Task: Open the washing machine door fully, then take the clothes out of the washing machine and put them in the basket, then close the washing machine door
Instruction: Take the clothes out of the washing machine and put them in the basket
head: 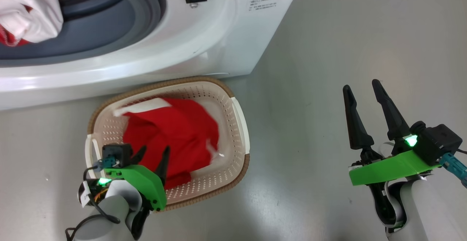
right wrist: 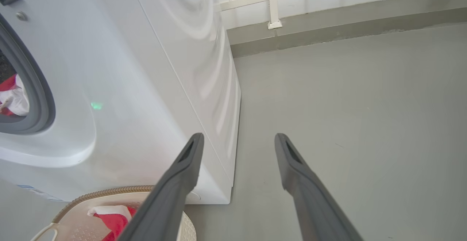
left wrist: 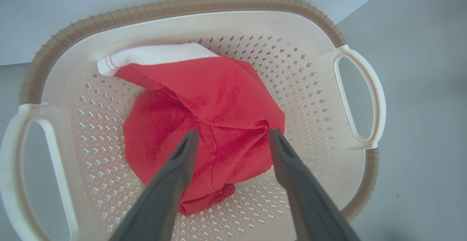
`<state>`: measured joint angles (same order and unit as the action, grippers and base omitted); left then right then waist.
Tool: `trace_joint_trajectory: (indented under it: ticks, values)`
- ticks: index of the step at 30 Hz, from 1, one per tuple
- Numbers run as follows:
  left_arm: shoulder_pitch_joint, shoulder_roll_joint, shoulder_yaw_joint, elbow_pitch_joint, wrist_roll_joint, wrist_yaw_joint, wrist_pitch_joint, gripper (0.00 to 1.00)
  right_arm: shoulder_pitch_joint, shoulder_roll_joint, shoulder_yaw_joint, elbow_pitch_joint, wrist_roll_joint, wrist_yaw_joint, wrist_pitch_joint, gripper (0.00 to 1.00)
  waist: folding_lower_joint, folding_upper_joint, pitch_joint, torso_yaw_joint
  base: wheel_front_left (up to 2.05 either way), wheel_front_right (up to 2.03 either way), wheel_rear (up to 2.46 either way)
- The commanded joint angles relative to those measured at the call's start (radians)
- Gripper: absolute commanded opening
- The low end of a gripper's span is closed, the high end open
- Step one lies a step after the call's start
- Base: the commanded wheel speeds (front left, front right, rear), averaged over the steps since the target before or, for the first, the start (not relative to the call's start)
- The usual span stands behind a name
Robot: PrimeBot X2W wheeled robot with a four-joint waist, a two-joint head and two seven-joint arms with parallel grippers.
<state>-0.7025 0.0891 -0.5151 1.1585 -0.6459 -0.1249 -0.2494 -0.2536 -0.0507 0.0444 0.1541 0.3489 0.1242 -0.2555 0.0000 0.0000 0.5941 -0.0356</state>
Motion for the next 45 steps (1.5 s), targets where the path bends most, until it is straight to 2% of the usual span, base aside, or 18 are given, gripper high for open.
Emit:
trace_joint_trajectory:
  ticks: [1, 12, 28, 45]
  values:
    - [0.029, 0.035, 0.028, -0.018, -0.005, -0.006, -0.012, 1.0, 0.018, 0.001, 0.019, -0.016, -0.013, 0.007, -0.006, 1.0, 0.0, 0.0, -0.02, 0.006, 0.0, 0.0, 0.0]
    - [0.083, 0.06, 0.153, -0.119, 0.065, -0.006, -0.012, 1.0, 0.032, 0.001, 0.022, 0.008, -0.016, 0.007, -0.006, 1.0, 0.0, 0.0, -0.106, 0.024, 0.0, 0.0, 0.0]
    - [0.227, 0.052, 0.418, -0.376, 0.288, -0.005, -0.012, 1.0, 0.082, 0.001, 0.017, 0.032, -0.02, 0.007, -0.006, 1.0, 0.0, 0.0, -0.241, 0.034, 0.0, 0.0, 0.0]
    - [0.403, 0.033, 0.535, -0.62, 0.389, -0.006, -0.012, 1.0, 0.161, -0.008, 0.01, 0.043, -0.01, 0.007, -0.006, 1.0, 0.0, 0.0, -0.363, 0.033, 0.0, 0.0, 0.0]
